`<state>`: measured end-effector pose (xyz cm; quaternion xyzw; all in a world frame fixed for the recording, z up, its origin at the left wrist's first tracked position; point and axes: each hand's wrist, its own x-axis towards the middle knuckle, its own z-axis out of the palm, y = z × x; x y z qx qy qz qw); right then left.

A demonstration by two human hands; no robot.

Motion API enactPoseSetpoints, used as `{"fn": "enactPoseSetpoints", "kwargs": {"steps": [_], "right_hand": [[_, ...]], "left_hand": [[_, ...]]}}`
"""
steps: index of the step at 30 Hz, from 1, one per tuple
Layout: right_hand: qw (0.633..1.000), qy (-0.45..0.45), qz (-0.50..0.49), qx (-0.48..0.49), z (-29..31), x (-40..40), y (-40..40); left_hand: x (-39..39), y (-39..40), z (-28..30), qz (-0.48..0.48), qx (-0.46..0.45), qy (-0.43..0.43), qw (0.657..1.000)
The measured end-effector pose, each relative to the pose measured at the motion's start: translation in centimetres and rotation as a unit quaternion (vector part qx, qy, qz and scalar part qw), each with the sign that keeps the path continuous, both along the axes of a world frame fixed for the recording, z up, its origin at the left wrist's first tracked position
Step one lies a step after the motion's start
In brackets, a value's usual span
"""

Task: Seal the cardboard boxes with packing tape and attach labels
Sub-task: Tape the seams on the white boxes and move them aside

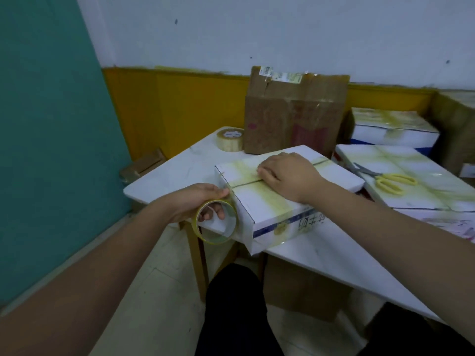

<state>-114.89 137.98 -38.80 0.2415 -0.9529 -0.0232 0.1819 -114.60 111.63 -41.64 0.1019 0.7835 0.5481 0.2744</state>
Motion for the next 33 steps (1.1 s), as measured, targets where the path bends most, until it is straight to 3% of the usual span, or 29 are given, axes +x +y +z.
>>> {"fn": "enactPoseSetpoints", "kwargs": {"steps": [3,8,12,16,20,24,28,30,33], "right_hand": [[0.997,0.033,-0.059,0.032,0.9,1.3,2.6],[0.971,0.026,-0.235,-0.033,3.1,3.5,10.8],[0.917,-0.11,-0.383,-0.029,5.0,5.6,15.9],[0.903,-0.15,-0.395,-0.076,5.1,7.1,17.5],[0.882,-0.202,-0.424,-0.03,6.2,7.2,17.5],[0.874,-0.207,-0.44,-0.001,7.0,7.7,16.3],[0.899,-0.121,-0.411,-0.097,8.8,7.0,12.5],[0.899,-0.135,-0.346,-0.234,9.1,6.2,8.5],[0.821,-0.264,-0.183,-0.471,6.8,4.4,-0.3]], "left_hand": [[0.3,-0.2,0.5,-0.007,0.016,-0.047,0.999],[-0.7,-0.1,2.1,-0.064,-0.099,0.041,0.992],[-1.2,1.1,2.5,-0.047,-0.157,0.072,0.984],[-1.6,1.6,2.6,-0.023,-0.165,0.114,0.979],[-2.0,1.8,3.2,-0.008,-0.191,0.196,0.962],[-1.9,1.3,3.3,-0.012,-0.192,0.175,0.966],[-1.8,0.2,3.3,-0.068,-0.12,0.077,0.987],[-1.8,-0.1,3.4,-0.082,-0.114,0.062,0.988],[-1.9,0.1,3.8,-0.096,-0.13,0.058,0.985]]}}
